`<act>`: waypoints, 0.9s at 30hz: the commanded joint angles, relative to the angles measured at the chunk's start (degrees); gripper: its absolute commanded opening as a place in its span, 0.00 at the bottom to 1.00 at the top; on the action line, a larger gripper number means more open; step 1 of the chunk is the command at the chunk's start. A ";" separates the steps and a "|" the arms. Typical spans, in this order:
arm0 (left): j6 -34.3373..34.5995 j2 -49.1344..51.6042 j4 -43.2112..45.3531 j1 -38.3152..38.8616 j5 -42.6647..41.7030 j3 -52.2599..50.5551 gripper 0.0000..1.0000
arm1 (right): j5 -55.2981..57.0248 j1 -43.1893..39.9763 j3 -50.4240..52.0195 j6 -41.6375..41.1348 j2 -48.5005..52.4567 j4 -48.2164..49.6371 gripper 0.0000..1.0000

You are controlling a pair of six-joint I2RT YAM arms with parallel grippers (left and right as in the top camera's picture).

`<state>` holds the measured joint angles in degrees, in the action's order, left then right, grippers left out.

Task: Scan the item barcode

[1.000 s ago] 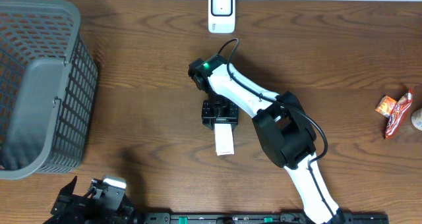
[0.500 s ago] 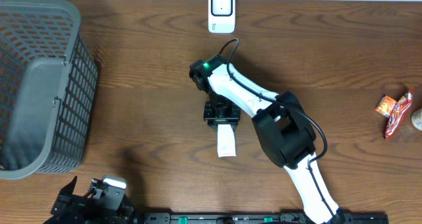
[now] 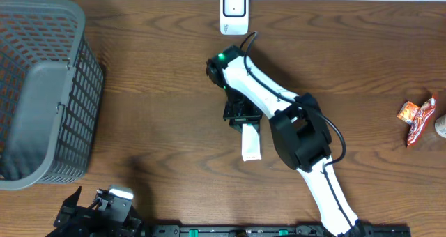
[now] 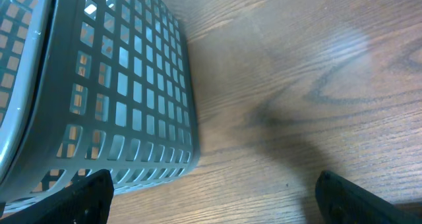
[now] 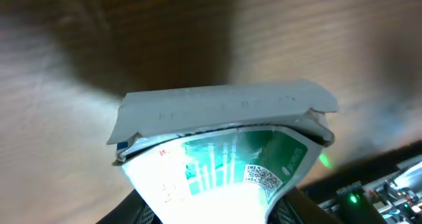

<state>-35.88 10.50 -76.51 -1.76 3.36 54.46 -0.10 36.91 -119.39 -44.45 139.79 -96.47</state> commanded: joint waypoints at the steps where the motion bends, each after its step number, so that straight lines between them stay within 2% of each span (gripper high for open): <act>1: -0.09 -0.07 0.00 0.24 0.28 0.17 0.98 | -0.07 -0.11 -3.63 -0.44 -0.22 -1.07 0.36; 7: -0.09 -0.07 0.00 0.24 0.28 0.17 0.98 | -4.57 -0.13 -3.93 -5.38 -0.96 -1.07 0.35; 10: -0.09 -0.07 0.00 0.24 0.28 0.17 0.98 | -6.71 -0.15 -3.93 -12.70 -0.96 -0.85 0.36; 14: -0.09 -0.07 0.00 0.24 0.28 0.17 0.98 | -8.35 -0.15 -3.93 -22.99 -0.96 0.55 0.44; 18: -0.09 -0.07 0.00 0.24 0.28 0.17 0.98 | -10.75 -0.15 -3.93 -31.47 -0.96 1.29 0.44; 22: -0.09 -0.07 0.00 0.24 0.28 0.17 0.98 | -13.42 -0.09 -3.93 -35.50 -0.96 1.31 0.43; 27: -0.09 -0.07 0.00 0.24 0.28 0.17 0.98 | -16.11 -0.07 -3.93 -35.89 -0.96 1.27 0.41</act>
<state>-35.88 10.50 -76.51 -1.76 3.36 54.46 -13.50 36.93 -122.48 -76.95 139.79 -95.07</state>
